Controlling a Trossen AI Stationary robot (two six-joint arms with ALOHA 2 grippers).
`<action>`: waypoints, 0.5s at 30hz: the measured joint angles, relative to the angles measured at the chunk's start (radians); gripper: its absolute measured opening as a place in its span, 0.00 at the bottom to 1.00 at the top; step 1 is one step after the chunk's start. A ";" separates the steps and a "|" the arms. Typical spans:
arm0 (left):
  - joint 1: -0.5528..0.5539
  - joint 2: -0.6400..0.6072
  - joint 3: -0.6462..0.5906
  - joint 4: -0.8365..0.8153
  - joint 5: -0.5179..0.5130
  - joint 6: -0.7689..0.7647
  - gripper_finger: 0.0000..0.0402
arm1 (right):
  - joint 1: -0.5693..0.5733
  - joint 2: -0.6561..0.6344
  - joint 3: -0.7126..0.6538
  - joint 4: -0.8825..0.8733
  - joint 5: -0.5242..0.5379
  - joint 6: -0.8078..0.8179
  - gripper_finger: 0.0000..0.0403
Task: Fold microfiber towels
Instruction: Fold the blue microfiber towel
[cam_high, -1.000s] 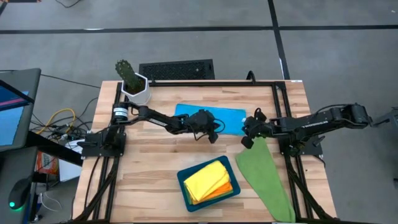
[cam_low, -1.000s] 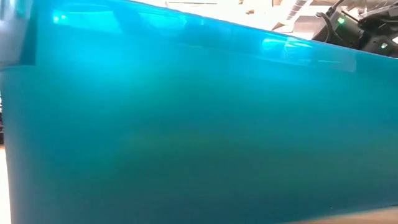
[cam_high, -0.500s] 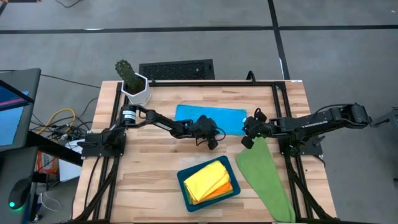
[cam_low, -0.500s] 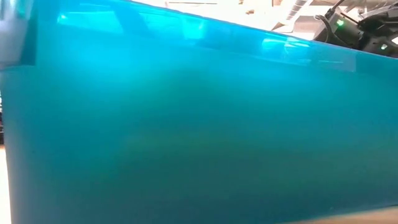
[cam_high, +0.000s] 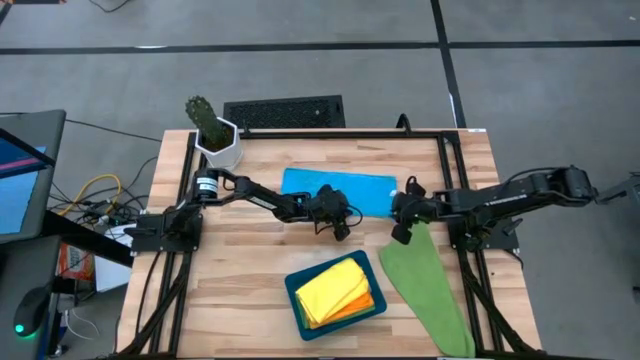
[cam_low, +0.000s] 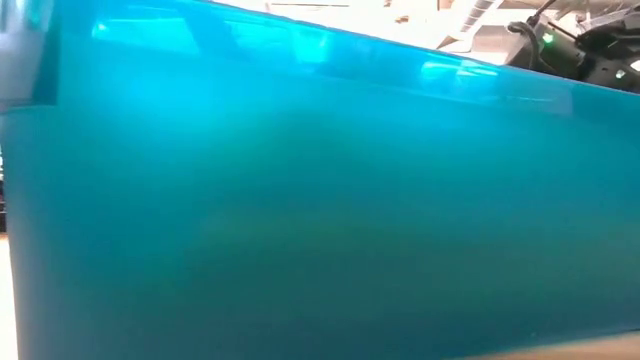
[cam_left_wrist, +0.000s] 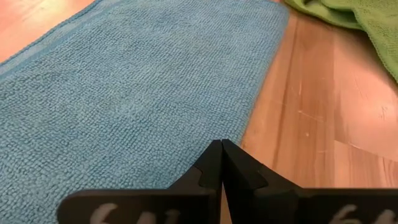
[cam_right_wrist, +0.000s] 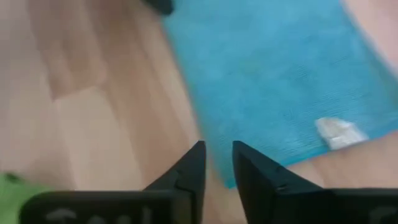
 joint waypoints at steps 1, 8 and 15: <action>0.000 0.000 0.000 -0.002 0.000 0.000 0.00 | 0.000 0.005 -0.009 0.012 -0.020 -0.003 0.27; 0.000 0.000 -0.001 -0.011 0.000 -0.001 0.00 | -0.012 0.073 -0.047 0.028 -0.048 -0.003 0.43; 0.000 0.001 -0.001 -0.014 0.000 -0.002 0.00 | -0.013 0.119 -0.045 0.054 -0.045 0.000 0.40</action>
